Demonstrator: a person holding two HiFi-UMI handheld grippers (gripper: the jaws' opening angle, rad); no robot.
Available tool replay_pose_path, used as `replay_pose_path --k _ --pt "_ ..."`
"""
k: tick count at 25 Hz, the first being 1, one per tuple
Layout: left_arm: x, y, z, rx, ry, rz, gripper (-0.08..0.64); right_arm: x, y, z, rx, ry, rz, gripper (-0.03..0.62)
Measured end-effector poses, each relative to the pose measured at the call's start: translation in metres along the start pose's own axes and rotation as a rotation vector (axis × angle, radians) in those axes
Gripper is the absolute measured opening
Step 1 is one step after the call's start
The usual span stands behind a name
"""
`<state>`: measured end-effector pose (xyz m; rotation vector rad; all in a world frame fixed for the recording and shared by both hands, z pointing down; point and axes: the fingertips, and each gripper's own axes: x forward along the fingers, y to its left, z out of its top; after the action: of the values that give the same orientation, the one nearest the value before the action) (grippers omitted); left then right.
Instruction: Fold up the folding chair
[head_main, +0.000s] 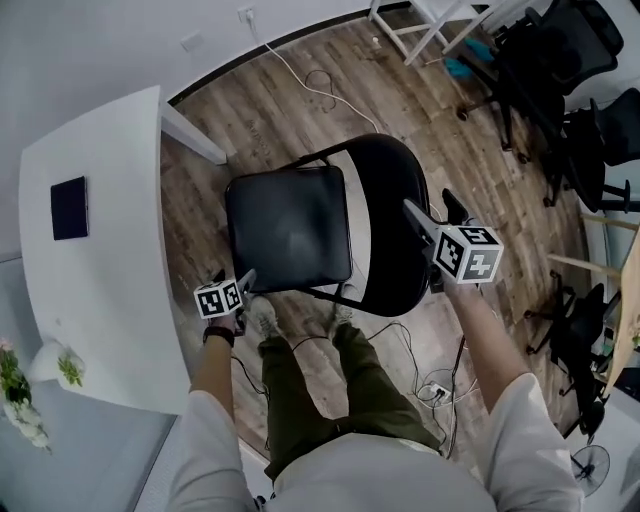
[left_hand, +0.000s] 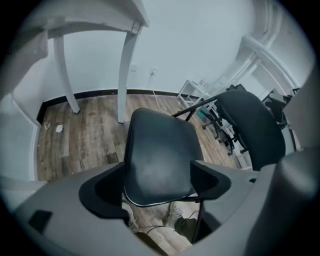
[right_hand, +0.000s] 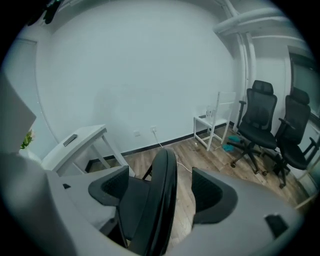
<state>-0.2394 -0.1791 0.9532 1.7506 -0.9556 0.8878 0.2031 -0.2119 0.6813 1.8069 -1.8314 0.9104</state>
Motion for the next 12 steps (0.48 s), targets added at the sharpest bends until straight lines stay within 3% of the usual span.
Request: replay_pose_path --k 6,12 --pt "0.072 0.053 -0.012 -0.041 0.071 -0.042 0.408 0.045 -0.015 -0.017 0.044 0.118 0.004 0.397" --pt "0.129 0.077 -0.009 -0.137 0.066 -0.177 0.410 0.069 -0.016 -0.027 0.115 0.182 0.030 0.394"
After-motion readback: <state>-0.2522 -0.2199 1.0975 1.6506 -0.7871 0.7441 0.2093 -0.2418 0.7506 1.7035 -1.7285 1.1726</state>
